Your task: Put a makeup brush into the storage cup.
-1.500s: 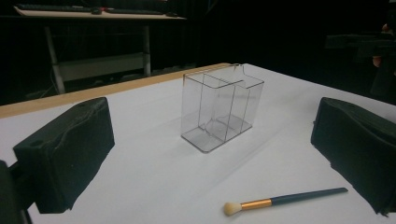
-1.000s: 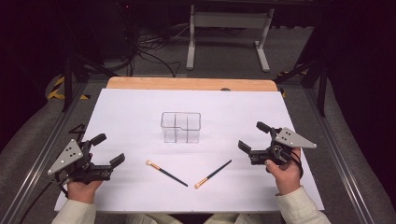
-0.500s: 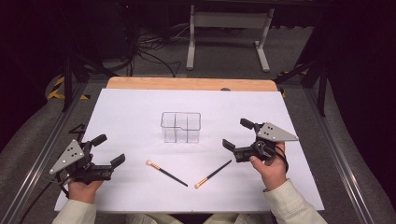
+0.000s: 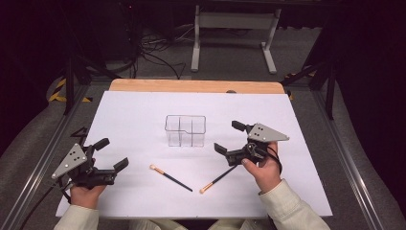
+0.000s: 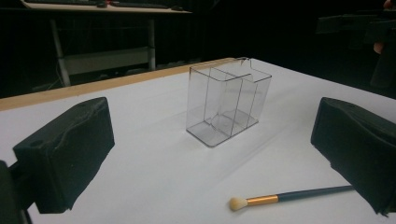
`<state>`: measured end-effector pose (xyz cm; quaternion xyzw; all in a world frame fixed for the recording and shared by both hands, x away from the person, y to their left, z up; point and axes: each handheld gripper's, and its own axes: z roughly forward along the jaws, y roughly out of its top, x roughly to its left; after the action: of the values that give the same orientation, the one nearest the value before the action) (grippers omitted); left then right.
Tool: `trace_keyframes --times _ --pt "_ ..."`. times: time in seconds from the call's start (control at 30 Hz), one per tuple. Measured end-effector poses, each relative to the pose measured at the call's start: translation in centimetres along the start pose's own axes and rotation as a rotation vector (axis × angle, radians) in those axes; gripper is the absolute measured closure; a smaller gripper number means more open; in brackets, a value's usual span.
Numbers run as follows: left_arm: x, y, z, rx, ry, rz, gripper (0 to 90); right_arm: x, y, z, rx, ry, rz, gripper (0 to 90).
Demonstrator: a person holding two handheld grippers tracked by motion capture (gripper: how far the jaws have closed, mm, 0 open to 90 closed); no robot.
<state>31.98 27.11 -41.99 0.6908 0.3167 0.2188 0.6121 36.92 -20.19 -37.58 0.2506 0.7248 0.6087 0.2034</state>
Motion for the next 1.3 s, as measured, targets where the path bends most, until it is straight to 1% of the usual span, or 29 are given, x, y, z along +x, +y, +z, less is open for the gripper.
trace_keyframes --times 0.2,0.27,0.3,0.4,0.53,0.63,0.7,0.77,0.83,0.97,1.07,1.17,1.2,1.3 --pt "0.0 -0.1 0.1 0.003 -0.002 -0.001 0.2 0.6 0.1 0.8 -0.002 0.015 0.010 0.3" --pt "-0.1 -0.1 0.1 0.001 -0.001 0.000 0.2 0.7 0.1 1.0 -0.001 0.021 0.006 0.3" --pt "0.0 0.0 0.0 0.001 0.000 0.003 0.2 0.9 0.3 1.3 -0.013 0.029 0.004 0.3" --pt "0.0 0.0 0.0 0.002 0.006 0.002 0.2 1.2 0.4 1.5 -0.019 0.039 0.005 0.2" --pt "0.0 -0.1 0.1 0.002 0.004 0.001 0.2 1.5 0.5 2.1 -0.019 0.051 0.006 0.2" --pt "0.0 -0.1 0.0 0.001 0.005 0.001 0.2 2.0 0.5 2.7 -0.010 0.069 0.002 0.2" --pt "0.0 -0.1 0.0 0.002 0.008 -0.001 0.2 2.0 0.5 2.9 -0.010 0.074 0.002 0.2" --pt "0.0 -0.2 0.0 0.005 0.014 -0.004 0.2 2.2 0.6 3.1 -0.023 0.078 0.008 0.2" --pt "0.0 -0.2 0.0 0.006 0.015 -0.005 0.2 2.4 0.8 3.3 -0.040 0.088 0.026 0.1" --pt "0.0 -0.2 0.0 0.005 0.013 -0.005 0.2 2.6 1.2 3.5 -0.051 0.100 0.043 0.2" --pt "0.0 -0.2 0.0 0.005 0.013 -0.004 0.2 2.7 1.4 3.8 -0.043 0.108 0.048 0.3" --pt "0.1 -0.2 0.0 0.006 0.013 -0.004 0.2 2.8 1.6 4.0 -0.026 0.115 0.040 0.5" --pt "0.1 -0.2 0.0 0.006 0.012 -0.005 0.2 2.9 1.7 4.1 -0.015 0.116 0.037 0.4" --pt "0.1 -0.2 0.0 0.006 0.011 -0.006 0.2 3.0 1.8 4.5 0.034 0.132 0.005 0.2"
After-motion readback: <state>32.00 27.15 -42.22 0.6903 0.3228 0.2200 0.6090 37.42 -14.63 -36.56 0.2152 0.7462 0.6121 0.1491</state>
